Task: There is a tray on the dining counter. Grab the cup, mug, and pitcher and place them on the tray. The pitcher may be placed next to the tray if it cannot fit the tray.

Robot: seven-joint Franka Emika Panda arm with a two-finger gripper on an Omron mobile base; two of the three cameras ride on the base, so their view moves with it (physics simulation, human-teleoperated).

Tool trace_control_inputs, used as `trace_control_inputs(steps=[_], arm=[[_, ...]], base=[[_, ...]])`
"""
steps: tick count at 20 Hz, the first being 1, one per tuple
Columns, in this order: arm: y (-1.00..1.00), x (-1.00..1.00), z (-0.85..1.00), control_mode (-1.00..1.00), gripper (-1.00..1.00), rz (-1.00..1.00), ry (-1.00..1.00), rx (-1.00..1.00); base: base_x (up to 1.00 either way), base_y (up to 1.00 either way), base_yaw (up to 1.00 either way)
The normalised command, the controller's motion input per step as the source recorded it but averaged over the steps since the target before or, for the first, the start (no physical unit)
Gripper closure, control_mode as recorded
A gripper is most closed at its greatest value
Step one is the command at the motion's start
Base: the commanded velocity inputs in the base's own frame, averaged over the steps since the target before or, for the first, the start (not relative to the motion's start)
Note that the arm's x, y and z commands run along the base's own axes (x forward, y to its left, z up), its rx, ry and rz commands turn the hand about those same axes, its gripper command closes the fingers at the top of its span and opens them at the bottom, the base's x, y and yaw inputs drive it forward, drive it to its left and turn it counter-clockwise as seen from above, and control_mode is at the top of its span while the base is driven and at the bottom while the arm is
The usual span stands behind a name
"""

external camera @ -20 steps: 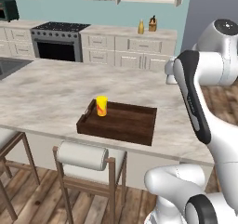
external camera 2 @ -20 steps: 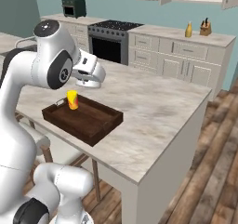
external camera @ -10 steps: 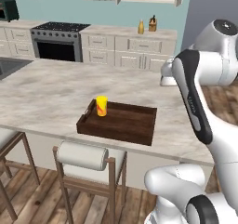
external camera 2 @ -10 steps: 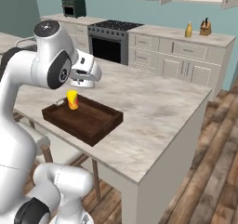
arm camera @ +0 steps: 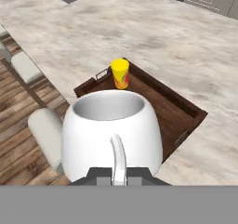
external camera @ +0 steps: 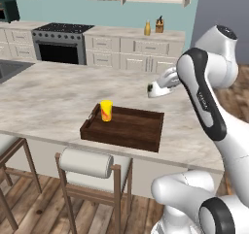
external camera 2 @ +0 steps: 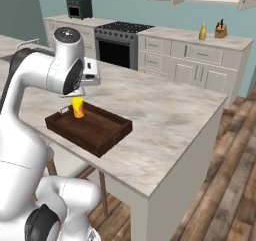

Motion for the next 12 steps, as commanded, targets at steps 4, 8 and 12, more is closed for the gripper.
trace_control_inputs(steps=[4, 8, 12], arm=[[0.34, 0.57, -0.25, -1.00, 1.00, 0.30, 0.06, 0.00], [0.29, 0.65, -0.39, -1.00, 1.00, 0.10, 0.01, 0.00], [0.06, 0.49, -0.38, -1.00, 1.00, 0.01, 0.00, 0.03]], base=[[0.00, 0.00, 0.00], [0.00, 0.00, 0.00], [0.00, 0.00, 0.00]])
